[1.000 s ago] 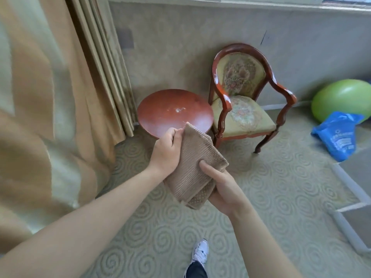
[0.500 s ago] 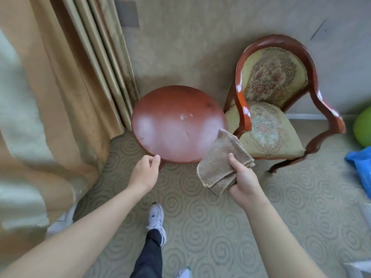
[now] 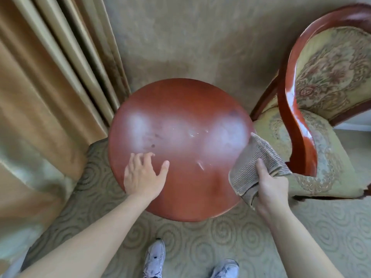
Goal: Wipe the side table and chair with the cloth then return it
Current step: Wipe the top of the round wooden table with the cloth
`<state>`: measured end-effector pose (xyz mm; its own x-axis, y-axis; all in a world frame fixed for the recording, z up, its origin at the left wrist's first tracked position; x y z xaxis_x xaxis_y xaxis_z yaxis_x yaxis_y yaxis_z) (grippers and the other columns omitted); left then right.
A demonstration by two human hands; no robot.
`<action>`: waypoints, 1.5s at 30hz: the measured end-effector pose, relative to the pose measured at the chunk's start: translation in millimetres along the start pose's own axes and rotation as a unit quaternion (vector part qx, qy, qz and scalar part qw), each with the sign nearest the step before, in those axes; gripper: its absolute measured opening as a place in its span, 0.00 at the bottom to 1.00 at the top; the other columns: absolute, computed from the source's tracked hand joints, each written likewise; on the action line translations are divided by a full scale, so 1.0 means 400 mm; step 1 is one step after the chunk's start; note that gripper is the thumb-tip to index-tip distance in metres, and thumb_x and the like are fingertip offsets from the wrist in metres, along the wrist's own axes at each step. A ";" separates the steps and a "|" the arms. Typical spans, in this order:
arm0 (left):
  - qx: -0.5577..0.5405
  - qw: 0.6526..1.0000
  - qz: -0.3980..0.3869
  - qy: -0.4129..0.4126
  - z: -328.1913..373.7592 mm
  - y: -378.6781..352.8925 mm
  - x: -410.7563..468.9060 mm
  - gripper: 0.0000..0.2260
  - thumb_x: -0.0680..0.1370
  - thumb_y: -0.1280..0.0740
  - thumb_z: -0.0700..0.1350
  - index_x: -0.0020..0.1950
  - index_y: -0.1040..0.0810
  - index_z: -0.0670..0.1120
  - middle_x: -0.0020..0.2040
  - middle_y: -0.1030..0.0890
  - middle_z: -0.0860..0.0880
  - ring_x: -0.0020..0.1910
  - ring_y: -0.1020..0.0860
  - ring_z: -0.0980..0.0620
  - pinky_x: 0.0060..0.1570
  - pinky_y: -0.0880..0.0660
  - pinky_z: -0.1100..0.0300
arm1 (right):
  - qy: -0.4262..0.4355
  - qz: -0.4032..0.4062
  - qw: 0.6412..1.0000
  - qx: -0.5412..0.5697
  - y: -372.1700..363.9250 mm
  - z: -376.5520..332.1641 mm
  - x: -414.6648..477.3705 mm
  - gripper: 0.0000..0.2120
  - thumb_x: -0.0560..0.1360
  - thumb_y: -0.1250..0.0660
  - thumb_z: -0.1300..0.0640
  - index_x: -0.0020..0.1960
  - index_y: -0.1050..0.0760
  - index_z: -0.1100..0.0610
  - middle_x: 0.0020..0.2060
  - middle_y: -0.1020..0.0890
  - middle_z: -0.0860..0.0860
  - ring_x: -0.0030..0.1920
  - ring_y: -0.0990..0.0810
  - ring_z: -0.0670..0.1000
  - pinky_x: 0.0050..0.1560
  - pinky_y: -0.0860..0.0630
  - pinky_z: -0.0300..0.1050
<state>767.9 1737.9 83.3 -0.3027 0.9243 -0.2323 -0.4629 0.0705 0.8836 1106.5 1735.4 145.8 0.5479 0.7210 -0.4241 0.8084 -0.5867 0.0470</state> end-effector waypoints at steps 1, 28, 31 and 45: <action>0.003 1.000 0.009 0.001 -0.005 -0.021 0.033 0.29 0.79 0.45 0.67 0.73 0.33 0.51 0.77 0.34 0.44 0.81 0.46 0.42 0.78 0.46 0.45 | 0.030 0.020 0.998 -0.049 -0.017 0.008 0.043 0.10 0.78 0.30 0.54 0.56 0.22 0.59 0.52 0.15 0.53 0.53 0.16 0.55 0.58 0.21 0.56; 0.162 0.985 0.051 -0.023 0.023 -0.195 0.225 0.43 0.76 0.63 0.74 0.83 0.49 0.49 0.83 0.50 0.40 0.82 0.54 0.38 0.78 0.53 0.36 | 0.285 -0.189 0.776 -0.530 -0.529 0.202 0.306 0.29 0.82 0.53 0.44 0.79 0.44 0.56 0.80 0.46 0.52 0.80 0.56 0.56 0.76 0.63 0.50; 0.165 0.985 0.052 -0.026 0.025 -0.194 0.227 0.42 0.77 0.62 0.74 0.83 0.47 0.48 0.83 0.48 0.39 0.82 0.53 0.37 0.78 0.52 0.36 | 0.290 -0.252 0.765 -0.517 -0.625 0.211 0.268 0.25 0.83 0.51 0.45 0.79 0.43 0.51 0.80 0.46 0.51 0.80 0.57 0.57 0.77 0.64 0.52; 0.114 0.989 0.079 -0.041 0.013 -0.188 0.231 0.37 0.79 0.62 0.70 0.82 0.46 0.49 0.83 0.48 0.41 0.82 0.53 0.40 0.78 0.54 0.37 | 0.335 -0.454 0.641 -0.521 -0.465 0.246 0.151 0.24 0.84 0.49 0.47 0.79 0.44 0.45 0.80 0.44 0.44 0.79 0.61 0.45 0.77 0.65 0.45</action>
<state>779.1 1819.8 -2.5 -0.2832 0.9573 -0.0590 -0.2121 -0.0026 0.9772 968.1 1851.8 22.5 -0.5625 0.7920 -0.2371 0.3730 0.4991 0.7822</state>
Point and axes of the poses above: each hand's wrist, its own x-axis towards the middle knuckle, its own y-axis out of the back of the hand, z = x × y, the point moved 7 cm from there along x, towards the middle knuckle
